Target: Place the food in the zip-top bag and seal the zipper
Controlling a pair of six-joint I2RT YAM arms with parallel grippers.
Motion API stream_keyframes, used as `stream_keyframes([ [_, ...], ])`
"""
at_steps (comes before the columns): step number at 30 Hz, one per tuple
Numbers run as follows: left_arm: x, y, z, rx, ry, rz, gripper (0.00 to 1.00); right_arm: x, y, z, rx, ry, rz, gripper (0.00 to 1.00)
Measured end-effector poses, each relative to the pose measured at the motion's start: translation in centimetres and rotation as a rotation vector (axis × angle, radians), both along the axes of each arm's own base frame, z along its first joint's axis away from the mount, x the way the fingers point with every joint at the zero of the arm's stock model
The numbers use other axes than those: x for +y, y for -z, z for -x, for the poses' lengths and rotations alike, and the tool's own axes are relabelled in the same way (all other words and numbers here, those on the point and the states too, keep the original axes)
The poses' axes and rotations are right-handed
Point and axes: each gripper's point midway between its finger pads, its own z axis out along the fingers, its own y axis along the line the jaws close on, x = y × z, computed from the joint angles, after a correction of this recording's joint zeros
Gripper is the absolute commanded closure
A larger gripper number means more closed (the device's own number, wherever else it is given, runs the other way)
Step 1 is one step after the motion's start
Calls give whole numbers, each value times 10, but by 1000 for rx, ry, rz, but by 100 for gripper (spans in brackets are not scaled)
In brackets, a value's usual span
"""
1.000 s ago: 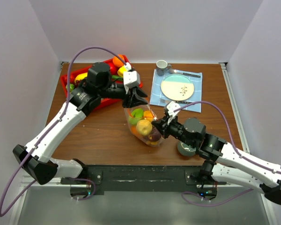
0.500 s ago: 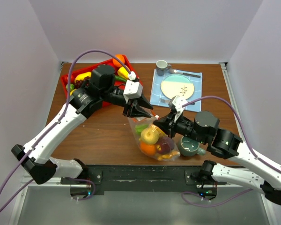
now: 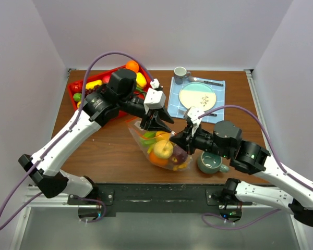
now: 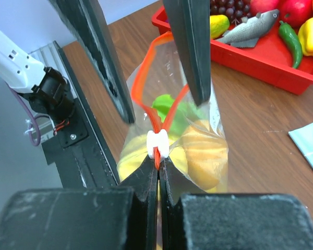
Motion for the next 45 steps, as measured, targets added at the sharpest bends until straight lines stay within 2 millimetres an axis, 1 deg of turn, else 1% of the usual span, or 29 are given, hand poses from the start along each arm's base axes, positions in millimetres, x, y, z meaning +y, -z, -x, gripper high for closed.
stream_keyframes([
  [7,-4,15,7,34,22,-55,59,2,-6,-2,-8,0,0,100],
  [15,-7,20,8,39,22,-73,69,1,-2,-1,2,2,18,100],
  [22,-11,26,7,46,22,-89,71,-2,1,-2,9,11,32,100],
  [25,-12,28,5,48,15,-95,84,-3,1,-3,7,22,35,100],
  [26,-12,28,5,49,12,-97,92,-4,1,-4,7,28,36,100],
  [28,-12,29,4,49,5,-102,98,-5,1,-5,6,36,37,100],
  [29,-13,29,3,44,-2,-103,100,-6,0,-6,5,43,37,100],
  [31,-14,29,0,35,-15,-103,100,-9,0,-8,3,62,38,100],
  [33,-16,29,-3,28,-38,-104,100,-13,-1,-11,-2,90,43,100],
  [37,-18,33,-12,3,-95,-98,100,-28,-5,-18,-11,167,53,100],
  [40,-15,37,-16,-12,-141,-94,100,-41,-10,-20,-23,219,45,100],
  [45,-5,41,-24,-39,-245,-90,100,-63,-26,-27,-50,325,24,100],
])
